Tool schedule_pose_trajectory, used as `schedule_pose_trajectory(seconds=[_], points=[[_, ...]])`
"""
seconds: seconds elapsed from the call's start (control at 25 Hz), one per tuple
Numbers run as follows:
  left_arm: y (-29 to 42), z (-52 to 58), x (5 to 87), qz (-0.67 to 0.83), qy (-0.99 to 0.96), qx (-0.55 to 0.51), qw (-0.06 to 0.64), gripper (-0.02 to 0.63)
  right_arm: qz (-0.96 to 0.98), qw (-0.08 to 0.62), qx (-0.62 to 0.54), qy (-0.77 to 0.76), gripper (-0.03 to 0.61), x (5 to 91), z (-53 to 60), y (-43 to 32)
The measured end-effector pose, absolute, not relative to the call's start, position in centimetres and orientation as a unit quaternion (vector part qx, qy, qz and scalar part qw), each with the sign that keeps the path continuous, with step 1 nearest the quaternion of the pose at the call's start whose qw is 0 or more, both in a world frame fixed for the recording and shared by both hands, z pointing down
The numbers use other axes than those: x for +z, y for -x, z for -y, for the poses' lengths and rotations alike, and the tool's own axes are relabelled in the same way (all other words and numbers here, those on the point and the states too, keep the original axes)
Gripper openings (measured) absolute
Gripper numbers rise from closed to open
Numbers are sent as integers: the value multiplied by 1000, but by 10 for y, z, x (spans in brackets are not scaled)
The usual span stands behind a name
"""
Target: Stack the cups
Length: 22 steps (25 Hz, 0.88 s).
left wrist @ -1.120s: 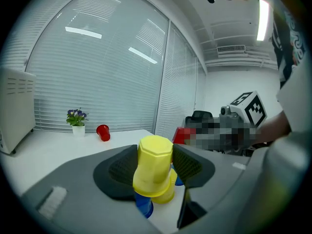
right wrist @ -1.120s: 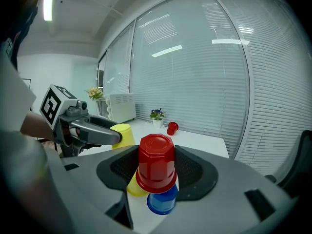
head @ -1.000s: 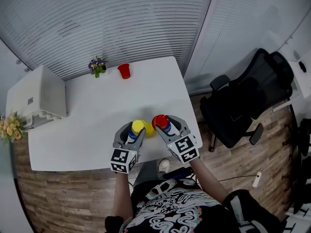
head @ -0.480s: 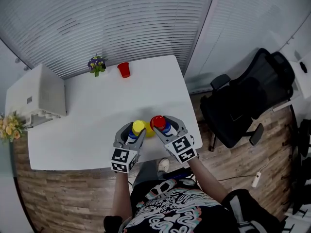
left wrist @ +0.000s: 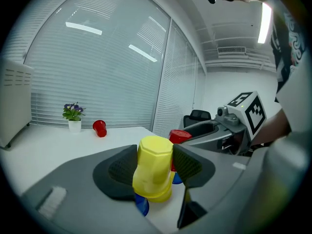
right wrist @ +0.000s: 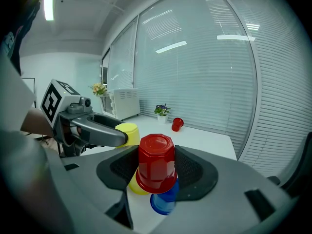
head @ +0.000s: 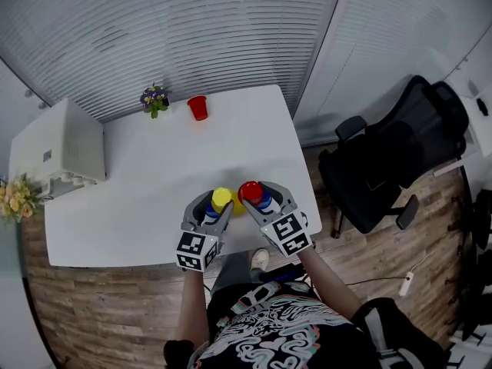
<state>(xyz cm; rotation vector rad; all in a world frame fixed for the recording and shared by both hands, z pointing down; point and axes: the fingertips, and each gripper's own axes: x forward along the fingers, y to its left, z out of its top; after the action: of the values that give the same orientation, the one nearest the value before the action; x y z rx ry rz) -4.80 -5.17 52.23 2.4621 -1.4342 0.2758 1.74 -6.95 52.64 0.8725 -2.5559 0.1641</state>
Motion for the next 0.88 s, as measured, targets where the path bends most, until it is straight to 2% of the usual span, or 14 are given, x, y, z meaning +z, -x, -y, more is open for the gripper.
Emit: schedule_pose_trajectory(seconds=[0.36,0.88], points=[[47,52,523,496,-852,90,140,233,923,227,58,-305,229,530,69,-15],[52,52,513,500,-852,70,137,267,929,207,68,-298,290,522,68,-17]])
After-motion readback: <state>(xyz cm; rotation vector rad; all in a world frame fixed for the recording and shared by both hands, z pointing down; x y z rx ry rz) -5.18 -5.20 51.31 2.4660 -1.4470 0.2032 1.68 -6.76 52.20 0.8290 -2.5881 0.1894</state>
